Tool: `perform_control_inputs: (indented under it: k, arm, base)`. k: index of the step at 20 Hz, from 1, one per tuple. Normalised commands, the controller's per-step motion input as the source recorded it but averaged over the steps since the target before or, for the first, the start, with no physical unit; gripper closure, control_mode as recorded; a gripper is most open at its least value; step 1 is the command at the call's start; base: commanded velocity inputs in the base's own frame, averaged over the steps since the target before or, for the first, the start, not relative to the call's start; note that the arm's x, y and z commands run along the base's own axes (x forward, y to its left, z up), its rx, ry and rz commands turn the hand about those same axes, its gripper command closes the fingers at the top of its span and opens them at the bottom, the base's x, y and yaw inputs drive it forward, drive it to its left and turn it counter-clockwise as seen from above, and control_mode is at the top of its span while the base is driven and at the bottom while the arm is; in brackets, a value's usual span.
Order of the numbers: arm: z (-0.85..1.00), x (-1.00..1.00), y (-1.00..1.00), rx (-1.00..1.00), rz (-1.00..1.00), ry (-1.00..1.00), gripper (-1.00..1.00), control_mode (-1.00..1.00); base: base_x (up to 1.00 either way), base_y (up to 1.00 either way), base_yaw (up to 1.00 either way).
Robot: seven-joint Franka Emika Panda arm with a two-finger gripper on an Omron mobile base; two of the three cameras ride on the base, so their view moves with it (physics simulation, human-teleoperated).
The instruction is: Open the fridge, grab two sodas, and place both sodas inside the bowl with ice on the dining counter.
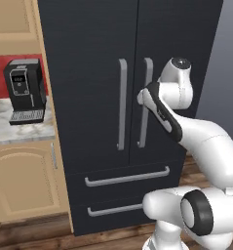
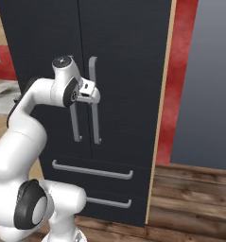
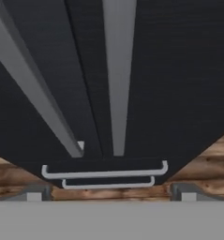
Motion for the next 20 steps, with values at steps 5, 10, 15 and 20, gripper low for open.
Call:
perform_control_inputs:
  k: [5,10,15,20]
  arm:
    - [0.00,0.30,-0.04,-0.01,-0.04,-0.07,-1.00,-1.00]
    - [0.00,0.35,-0.02,-0.06,0.00,-0.05,-1.00,-1.00]
    - [0.00,0.39,-0.01,-0.04,0.00,-0.06,-1.00,-1.00]
    - [0.00,0.40,0.00,-0.01,0.00,-0.04,-1.00,-1.00]
  base:
    - [0.00,0.00,0.00]
    - [0.00,0.00,0.00]
    - [0.00,0.00,0.00]
    - [0.00,0.00,0.00]
